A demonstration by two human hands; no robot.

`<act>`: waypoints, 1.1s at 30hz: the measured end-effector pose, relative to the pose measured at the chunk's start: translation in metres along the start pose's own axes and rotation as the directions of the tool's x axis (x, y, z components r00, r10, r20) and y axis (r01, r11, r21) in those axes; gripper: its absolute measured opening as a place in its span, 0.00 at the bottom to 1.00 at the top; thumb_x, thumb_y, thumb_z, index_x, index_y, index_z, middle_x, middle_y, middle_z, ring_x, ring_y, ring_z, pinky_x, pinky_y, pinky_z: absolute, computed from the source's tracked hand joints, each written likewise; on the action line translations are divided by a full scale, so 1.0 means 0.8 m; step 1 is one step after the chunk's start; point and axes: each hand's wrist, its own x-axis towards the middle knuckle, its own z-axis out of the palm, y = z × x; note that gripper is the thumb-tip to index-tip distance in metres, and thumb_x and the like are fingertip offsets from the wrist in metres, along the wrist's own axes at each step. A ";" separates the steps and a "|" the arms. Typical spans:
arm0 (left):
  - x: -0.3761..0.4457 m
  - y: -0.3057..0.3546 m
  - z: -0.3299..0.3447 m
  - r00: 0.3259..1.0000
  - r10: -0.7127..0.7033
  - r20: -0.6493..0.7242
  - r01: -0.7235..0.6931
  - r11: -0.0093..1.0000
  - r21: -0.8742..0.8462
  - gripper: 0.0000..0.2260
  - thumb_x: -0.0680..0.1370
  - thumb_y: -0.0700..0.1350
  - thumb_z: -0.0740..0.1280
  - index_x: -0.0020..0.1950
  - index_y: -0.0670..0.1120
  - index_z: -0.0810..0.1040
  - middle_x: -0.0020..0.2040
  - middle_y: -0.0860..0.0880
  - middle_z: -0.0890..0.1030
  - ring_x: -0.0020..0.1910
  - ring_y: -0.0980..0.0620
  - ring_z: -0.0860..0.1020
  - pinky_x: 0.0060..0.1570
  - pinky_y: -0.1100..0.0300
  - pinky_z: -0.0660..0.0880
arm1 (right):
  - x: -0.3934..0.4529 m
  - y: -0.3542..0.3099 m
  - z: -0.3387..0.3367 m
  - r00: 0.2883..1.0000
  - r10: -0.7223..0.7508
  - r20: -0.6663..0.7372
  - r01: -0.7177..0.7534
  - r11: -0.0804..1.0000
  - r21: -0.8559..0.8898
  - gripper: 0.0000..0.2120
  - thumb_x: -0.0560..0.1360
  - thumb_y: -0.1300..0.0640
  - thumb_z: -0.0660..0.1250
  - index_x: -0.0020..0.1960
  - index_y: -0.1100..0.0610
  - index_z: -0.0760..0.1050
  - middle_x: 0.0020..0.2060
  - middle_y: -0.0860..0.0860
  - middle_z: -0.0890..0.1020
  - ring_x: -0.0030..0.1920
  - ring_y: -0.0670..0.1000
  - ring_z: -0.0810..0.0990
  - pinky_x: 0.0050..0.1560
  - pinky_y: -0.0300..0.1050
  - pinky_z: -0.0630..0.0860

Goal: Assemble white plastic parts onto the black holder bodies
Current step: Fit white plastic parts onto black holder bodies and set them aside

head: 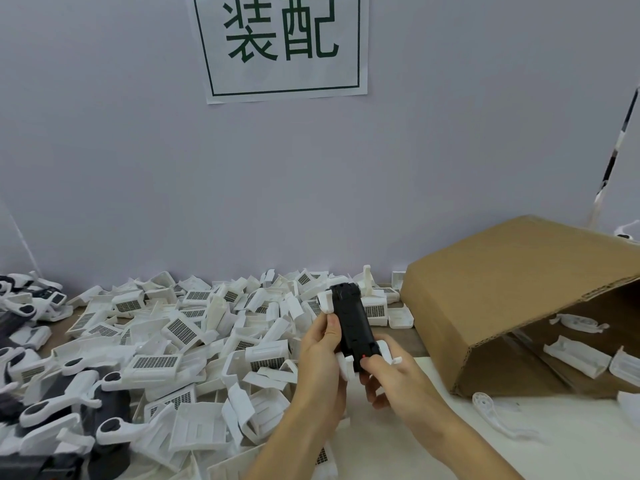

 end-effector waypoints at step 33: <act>0.005 0.003 0.001 0.992 0.080 -0.093 -0.075 0.995 0.059 0.25 0.62 0.52 0.80 0.55 0.43 0.83 0.48 0.40 0.86 0.43 0.45 0.86 0.38 0.58 0.79 | -0.015 -0.026 0.000 0.811 -0.575 -0.105 0.454 0.732 -0.508 0.14 0.70 0.43 0.69 0.55 0.34 0.77 0.51 0.32 0.82 0.57 0.38 0.79 0.59 0.47 0.75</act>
